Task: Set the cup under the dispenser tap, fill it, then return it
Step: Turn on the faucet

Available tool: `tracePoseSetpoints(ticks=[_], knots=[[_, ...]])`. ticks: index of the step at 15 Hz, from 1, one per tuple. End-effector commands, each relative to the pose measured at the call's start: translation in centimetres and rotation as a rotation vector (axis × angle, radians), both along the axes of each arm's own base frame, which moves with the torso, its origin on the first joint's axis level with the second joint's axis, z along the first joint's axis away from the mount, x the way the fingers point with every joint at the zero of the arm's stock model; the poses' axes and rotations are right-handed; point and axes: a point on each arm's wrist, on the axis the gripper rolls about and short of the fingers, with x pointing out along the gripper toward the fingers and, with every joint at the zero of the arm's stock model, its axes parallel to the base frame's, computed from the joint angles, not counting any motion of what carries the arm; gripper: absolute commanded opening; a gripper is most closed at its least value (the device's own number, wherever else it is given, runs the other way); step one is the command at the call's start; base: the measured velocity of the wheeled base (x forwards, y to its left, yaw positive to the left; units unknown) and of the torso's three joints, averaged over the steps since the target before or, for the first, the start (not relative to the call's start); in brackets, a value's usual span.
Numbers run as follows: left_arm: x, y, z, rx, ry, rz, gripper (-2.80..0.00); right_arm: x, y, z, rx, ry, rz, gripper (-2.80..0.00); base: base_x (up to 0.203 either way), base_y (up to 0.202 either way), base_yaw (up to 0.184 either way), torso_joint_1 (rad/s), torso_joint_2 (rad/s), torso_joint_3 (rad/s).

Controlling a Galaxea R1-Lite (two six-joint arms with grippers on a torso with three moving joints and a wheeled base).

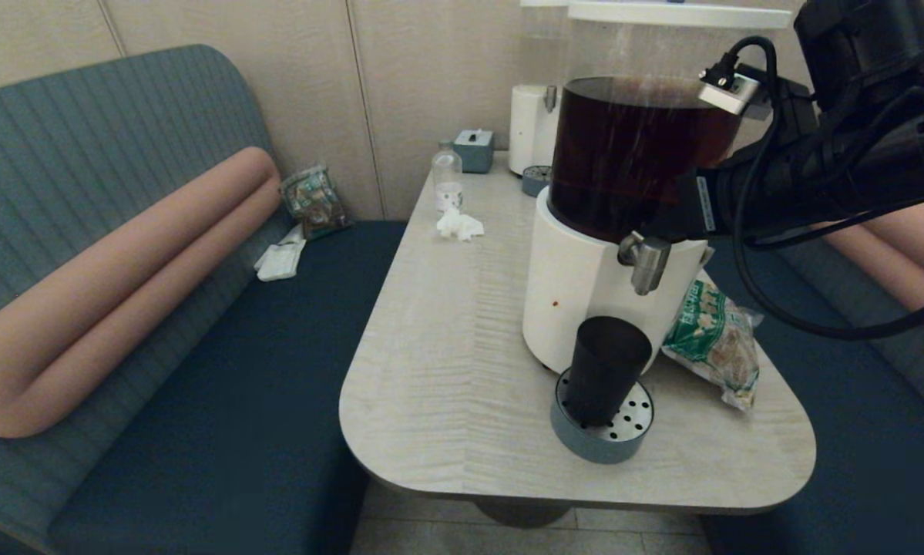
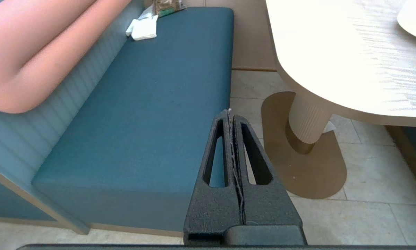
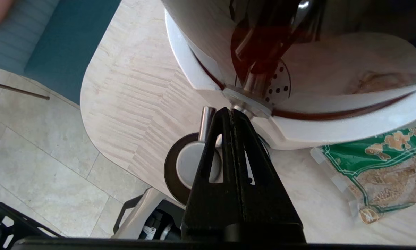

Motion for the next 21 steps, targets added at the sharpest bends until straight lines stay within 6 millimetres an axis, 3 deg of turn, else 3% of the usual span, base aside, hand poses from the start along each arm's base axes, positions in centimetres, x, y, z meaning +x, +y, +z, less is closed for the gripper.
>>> tracePoseSetpoints(ticks=[1,21], knots=[[0.01,0.0,0.02,-0.002,0.0,0.001,-2.8,0.18,0.33,-0.29,-0.003,0.012,0.009,-2.8,0.0,0.0,0.0,0.0,0.0,0.0],[0.01,0.0,0.0,0.0,0.002,0.001,-2.8,1.07,0.93,-1.19,0.028,0.055,0.07,-2.8,0.0,0.0,0.0,0.0,0.0,0.0]])
